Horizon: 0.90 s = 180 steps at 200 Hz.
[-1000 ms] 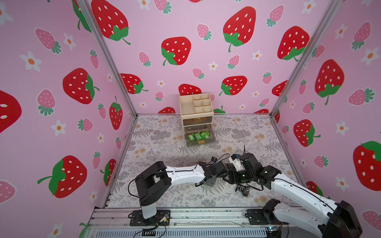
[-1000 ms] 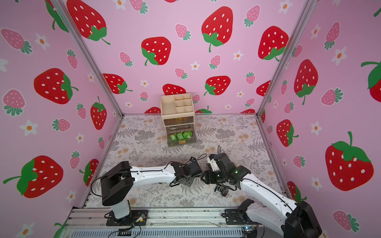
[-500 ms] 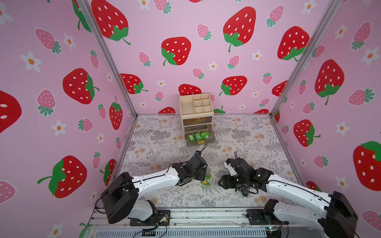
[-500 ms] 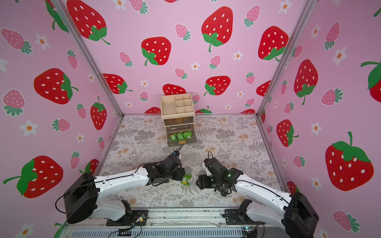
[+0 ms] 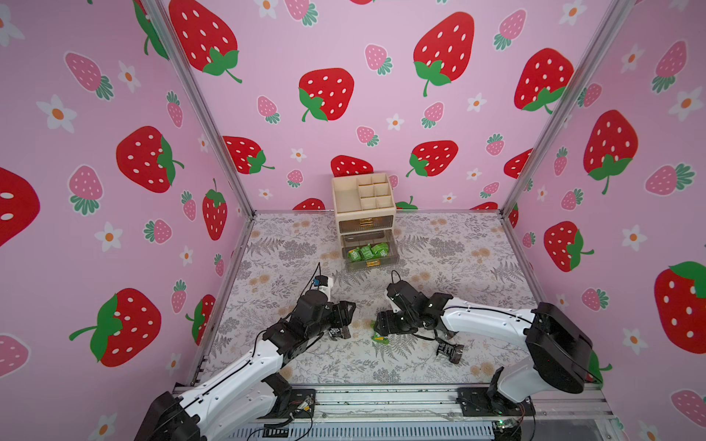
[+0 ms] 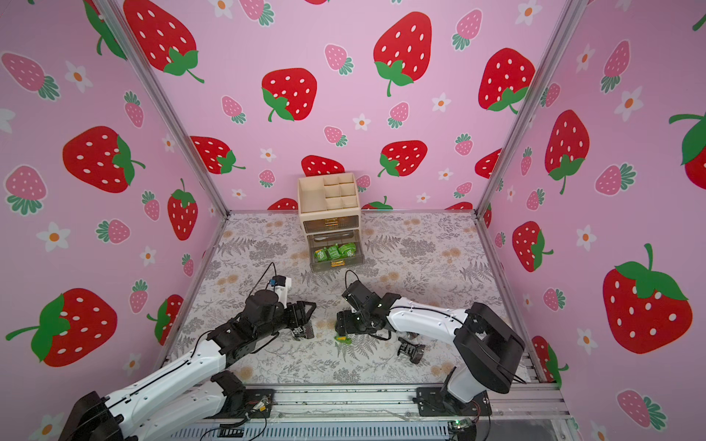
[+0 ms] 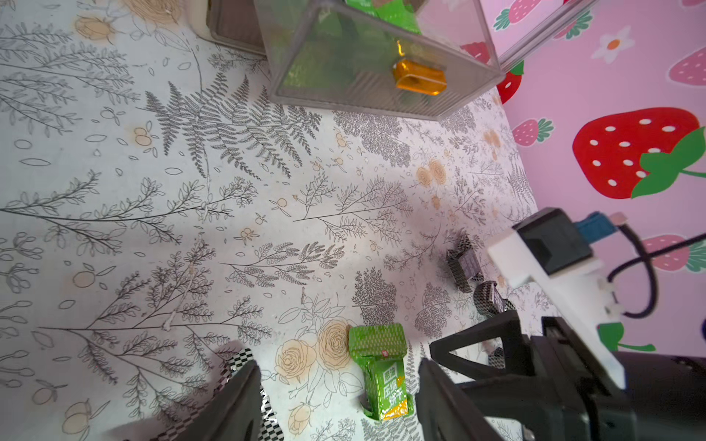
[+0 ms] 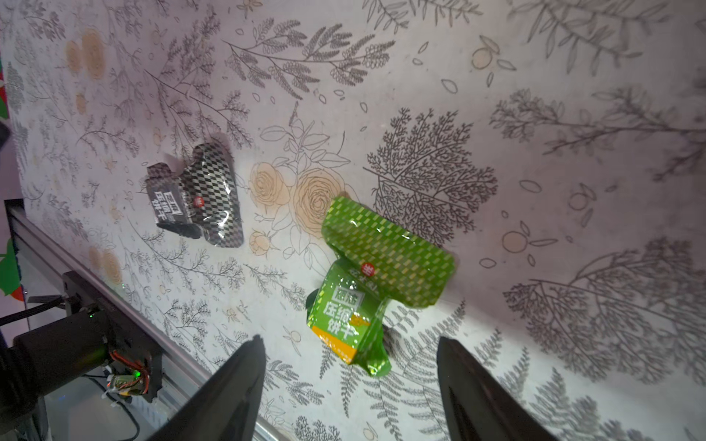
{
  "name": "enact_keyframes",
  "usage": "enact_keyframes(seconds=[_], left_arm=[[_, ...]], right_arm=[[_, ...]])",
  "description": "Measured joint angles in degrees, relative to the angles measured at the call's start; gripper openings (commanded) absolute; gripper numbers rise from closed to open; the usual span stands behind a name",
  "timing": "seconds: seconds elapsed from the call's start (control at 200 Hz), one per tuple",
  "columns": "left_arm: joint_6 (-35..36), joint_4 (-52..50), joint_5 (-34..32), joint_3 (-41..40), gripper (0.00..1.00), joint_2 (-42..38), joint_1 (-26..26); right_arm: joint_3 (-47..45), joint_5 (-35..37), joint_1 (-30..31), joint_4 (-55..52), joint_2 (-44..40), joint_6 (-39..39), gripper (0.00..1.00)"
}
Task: Place the cookies into the drawer by color
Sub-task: Pick up the cookie at the center of the board.
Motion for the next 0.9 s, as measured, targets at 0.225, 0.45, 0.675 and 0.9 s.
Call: enact_keyframes(seconds=[0.225,0.45,0.675,0.9], left_arm=[[0.1,-0.6,0.6,-1.9,0.69,-1.3,0.4],[0.1,-0.8,0.6,-2.5,0.7,-2.8,0.5],[0.1,-0.4,0.8,-3.5,0.7,-2.8,0.5],[0.1,-0.5,0.8,-4.3,0.7,-2.8,0.5]], right_arm=[[3.7,1.0,2.6,-0.4,5.9,1.2,0.72],[10.2,5.0,4.2,-5.0,10.6,1.4,0.65],[13.9,10.4,5.8,-10.4,13.6,1.3,0.5],[14.7,11.4,6.2,-13.1,15.3,1.0,0.51]])
